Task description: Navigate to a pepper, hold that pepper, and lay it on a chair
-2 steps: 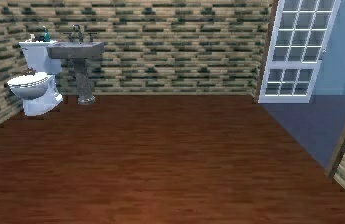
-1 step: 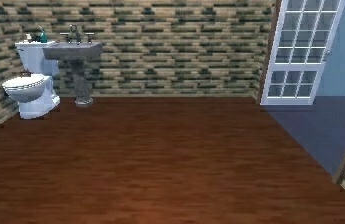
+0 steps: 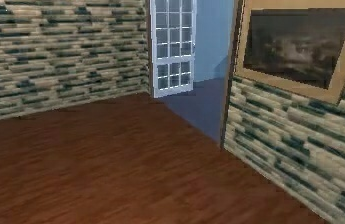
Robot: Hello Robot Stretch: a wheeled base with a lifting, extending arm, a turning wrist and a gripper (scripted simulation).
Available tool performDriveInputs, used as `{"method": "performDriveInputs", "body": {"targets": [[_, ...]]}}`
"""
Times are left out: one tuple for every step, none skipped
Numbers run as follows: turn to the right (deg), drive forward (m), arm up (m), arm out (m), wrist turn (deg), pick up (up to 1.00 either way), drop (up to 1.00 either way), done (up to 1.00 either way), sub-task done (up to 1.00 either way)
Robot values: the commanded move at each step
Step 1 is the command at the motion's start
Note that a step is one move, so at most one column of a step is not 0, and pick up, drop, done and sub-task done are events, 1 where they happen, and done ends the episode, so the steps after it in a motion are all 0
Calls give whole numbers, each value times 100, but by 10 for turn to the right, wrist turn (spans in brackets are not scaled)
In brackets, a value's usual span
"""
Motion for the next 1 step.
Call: {"method": "performDriveInputs", "body": {"targets": [[0, 100, 0, 0, 0, 0, 0, 0, 0]]}}
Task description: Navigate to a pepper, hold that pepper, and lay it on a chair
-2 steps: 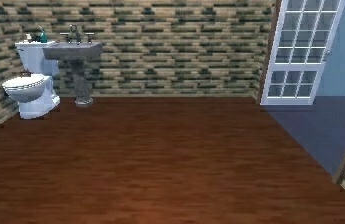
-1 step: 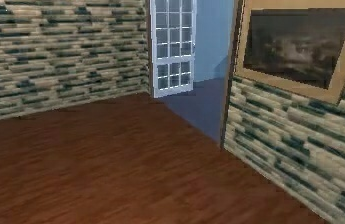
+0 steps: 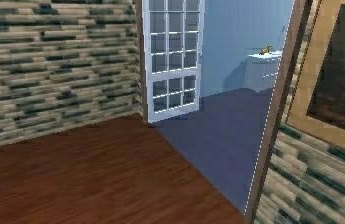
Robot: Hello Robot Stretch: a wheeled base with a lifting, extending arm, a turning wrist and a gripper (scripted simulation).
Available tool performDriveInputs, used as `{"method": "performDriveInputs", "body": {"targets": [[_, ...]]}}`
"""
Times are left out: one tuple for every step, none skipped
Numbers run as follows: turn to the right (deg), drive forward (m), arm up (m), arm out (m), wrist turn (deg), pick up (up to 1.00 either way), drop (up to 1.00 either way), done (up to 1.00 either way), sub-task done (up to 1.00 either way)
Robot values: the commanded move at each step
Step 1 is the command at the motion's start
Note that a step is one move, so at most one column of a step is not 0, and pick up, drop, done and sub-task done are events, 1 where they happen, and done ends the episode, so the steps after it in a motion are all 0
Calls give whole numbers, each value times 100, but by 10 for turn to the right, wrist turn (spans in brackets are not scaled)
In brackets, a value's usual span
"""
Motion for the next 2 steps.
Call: {"method": "performDriveInputs", "body": {"targets": [[0, 90, 0, 0, 0, 0, 0, 0, 0], [-240, 0, 0, 0, 0, 0, 0, 0, 0]]}}
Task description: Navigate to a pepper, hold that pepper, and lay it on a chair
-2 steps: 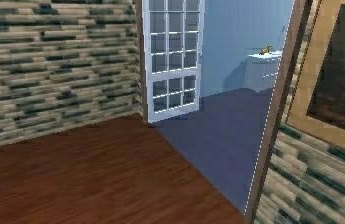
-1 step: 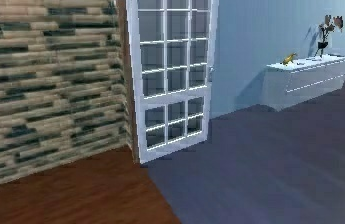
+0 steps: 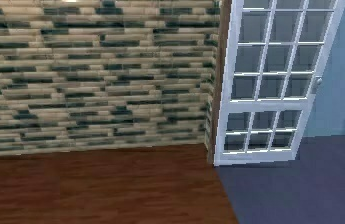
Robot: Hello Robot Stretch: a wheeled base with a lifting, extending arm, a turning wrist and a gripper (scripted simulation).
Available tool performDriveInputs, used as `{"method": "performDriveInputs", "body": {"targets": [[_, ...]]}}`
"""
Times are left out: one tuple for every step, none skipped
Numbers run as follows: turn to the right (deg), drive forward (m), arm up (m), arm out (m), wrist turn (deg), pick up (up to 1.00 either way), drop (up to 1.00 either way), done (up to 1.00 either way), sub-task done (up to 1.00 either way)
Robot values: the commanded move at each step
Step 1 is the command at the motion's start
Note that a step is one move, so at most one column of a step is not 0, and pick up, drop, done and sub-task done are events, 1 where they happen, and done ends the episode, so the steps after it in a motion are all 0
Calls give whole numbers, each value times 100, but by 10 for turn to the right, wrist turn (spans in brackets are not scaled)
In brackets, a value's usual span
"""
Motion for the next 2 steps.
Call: {"method": "performDriveInputs", "body": {"targets": [[0, 20, 0, 0, 0, 0, 0, 0, 0], [180, 0, 0, 0, 0, 0, 0, 0, 0]]}}
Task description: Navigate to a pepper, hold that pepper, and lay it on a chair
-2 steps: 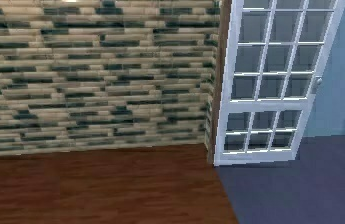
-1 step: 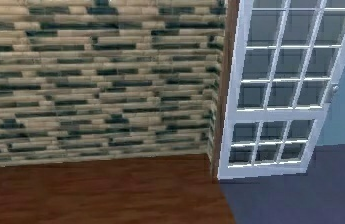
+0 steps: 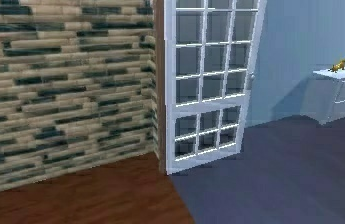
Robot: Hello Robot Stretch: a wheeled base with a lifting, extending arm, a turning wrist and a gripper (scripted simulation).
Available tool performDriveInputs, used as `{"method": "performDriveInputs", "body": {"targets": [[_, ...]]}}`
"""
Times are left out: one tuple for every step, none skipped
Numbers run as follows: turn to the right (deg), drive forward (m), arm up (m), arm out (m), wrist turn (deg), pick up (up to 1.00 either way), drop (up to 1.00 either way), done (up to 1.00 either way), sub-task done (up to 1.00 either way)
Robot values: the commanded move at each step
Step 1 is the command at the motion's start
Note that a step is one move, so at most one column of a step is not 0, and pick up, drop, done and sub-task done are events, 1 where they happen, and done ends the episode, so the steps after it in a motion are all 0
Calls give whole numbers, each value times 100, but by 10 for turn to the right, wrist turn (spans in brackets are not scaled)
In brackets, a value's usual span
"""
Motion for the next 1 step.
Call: {"method": "performDriveInputs", "body": {"targets": [[30, 0, 0, 0, 0, 0, 0, 0, 0]]}}
